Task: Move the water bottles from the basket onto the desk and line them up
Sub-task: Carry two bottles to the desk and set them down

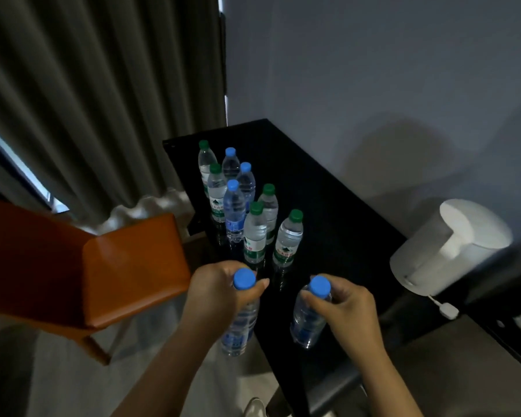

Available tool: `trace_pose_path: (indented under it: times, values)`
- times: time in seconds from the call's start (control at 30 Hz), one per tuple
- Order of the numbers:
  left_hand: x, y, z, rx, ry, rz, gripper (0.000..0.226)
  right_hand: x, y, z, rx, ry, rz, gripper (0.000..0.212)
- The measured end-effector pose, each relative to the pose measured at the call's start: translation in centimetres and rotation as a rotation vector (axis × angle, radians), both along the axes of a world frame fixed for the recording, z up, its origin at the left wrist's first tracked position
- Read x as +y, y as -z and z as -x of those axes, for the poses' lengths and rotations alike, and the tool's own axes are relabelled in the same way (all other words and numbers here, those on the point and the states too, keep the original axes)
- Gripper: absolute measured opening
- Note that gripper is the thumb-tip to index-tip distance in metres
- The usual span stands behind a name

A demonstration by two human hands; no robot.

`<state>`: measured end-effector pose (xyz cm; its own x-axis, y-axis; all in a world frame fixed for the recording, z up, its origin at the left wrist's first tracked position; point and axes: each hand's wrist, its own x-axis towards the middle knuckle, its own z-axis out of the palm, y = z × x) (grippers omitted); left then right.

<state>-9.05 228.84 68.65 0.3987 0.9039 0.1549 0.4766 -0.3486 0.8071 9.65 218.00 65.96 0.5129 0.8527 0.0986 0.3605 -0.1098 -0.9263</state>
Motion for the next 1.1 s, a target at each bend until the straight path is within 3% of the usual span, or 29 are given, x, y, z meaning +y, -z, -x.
trace_pose_path:
  times: [0.2, 0.4, 0.53, 1.1]
  values:
    - [4.5, 1.9, -4.0, 0.118, 0.065, 0.037, 0.027, 2.8, 1.0, -3.0, 0.030, 0.082, 0.008, 0.033]
    - [6.8, 3.0, -7.7, 0.026, 0.162, 0.174, 0.016, 3.2, 1.7, -4.1, 0.080, 0.164, 0.003, 0.034]
    - [8.3, 4.2, -9.5, 0.032, 0.188, 0.105, 0.017, 3.6, 1.8, -4.2, 0.092, 0.215, 0.009, 0.035]
    - [11.6, 8.4, -10.8, -0.040, 0.289, 0.173, 0.016, 5.4, 3.4, -1.6, 0.049, 0.341, 0.075, 0.041]
